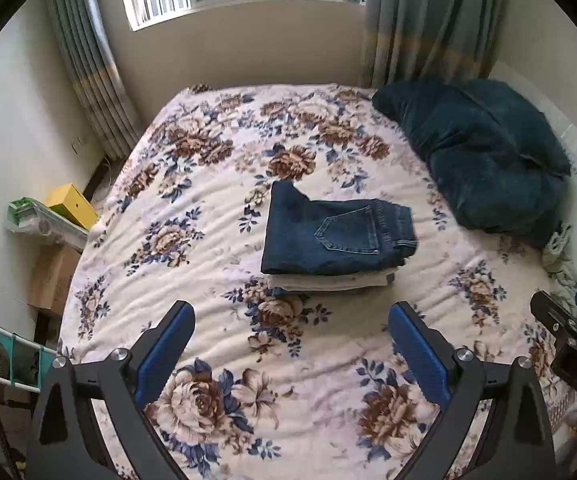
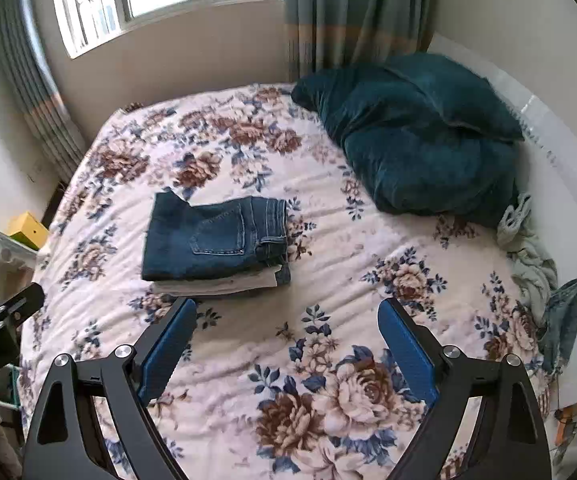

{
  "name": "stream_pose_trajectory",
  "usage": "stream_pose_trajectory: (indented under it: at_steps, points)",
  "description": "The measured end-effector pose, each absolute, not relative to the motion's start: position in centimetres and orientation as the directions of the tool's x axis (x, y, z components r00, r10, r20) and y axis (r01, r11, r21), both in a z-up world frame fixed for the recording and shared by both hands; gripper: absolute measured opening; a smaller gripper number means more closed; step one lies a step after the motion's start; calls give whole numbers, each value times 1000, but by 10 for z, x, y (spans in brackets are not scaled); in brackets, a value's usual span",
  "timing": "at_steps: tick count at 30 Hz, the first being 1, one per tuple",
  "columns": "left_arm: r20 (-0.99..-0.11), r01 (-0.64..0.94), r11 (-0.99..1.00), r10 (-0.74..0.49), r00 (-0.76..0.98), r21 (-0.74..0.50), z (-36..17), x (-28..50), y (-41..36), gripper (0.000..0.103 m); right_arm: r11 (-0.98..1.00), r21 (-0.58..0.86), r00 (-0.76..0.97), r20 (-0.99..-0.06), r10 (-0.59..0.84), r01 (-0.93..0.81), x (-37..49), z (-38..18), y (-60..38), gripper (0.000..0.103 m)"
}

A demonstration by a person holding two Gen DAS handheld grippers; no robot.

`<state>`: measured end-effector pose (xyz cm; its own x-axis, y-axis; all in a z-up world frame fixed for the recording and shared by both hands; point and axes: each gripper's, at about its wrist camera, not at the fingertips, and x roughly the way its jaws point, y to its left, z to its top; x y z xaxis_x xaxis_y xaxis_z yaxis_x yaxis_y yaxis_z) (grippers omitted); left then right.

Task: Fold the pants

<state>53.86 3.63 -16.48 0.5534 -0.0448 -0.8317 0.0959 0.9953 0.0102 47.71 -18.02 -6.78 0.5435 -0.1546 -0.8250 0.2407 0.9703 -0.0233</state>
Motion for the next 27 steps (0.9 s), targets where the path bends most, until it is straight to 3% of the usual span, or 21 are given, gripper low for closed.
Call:
stream_pose_trajectory:
  at_steps: [15, 27]
  points:
    - [-730, 66, 997, -8, 684, 51, -44, 401, 31, 99, 991, 4, 652, -753, -84, 132, 326, 86, -175, 94]
    - [-671, 3, 999, 22, 741, 37, 8, 348, 39, 99, 998, -10, 728, -683, -58, 70, 253, 176, -167, 94]
